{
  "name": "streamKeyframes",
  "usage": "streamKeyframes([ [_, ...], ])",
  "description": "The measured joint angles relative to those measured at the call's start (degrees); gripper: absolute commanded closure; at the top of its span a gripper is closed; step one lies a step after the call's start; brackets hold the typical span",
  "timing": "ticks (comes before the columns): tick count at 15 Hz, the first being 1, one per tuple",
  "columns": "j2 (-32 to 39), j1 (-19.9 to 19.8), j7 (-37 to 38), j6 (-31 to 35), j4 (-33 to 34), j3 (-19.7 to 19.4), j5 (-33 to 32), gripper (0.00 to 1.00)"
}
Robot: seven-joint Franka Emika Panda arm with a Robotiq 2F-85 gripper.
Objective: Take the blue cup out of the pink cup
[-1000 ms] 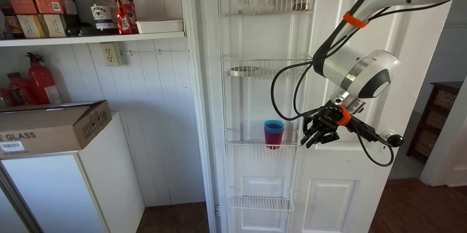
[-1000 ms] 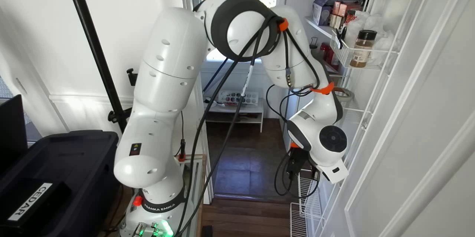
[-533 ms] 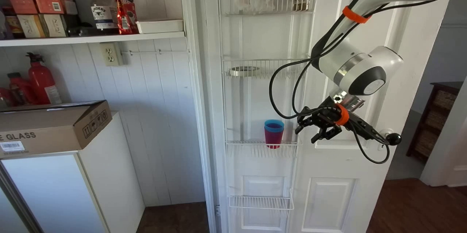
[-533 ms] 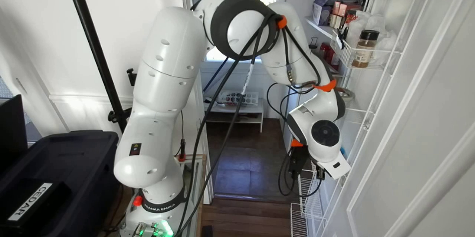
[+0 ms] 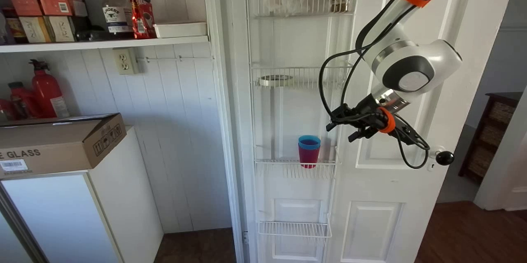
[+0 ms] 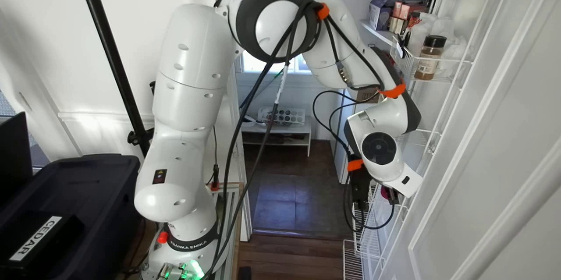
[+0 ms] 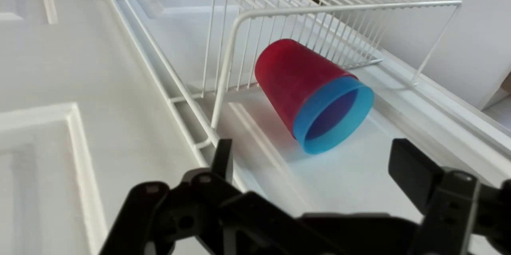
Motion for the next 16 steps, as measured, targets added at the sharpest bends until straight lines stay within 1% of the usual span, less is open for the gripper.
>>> streamKeyframes([
  [2,-0.4,0.0,-6.4,-3.1,0.0,0.0,3.8,0.00],
  [4,-0.3,-0.1,-7.8,-4.1,0.0,0.0,4.3,0.00],
  [7,-0.3,-0.1,-8.0,-4.3,0.0,-0.1,4.4,0.00],
  [9,-0.1,-0.1,-11.1,-5.7,0.3,-0.4,8.3,0.00],
  [13,0.4,-0.4,-21.4,-11.4,0.6,-1.9,18.4,0.00],
  [16,2.0,-0.6,-24.8,-16.5,0.6,-2.4,21.4,0.00],
])
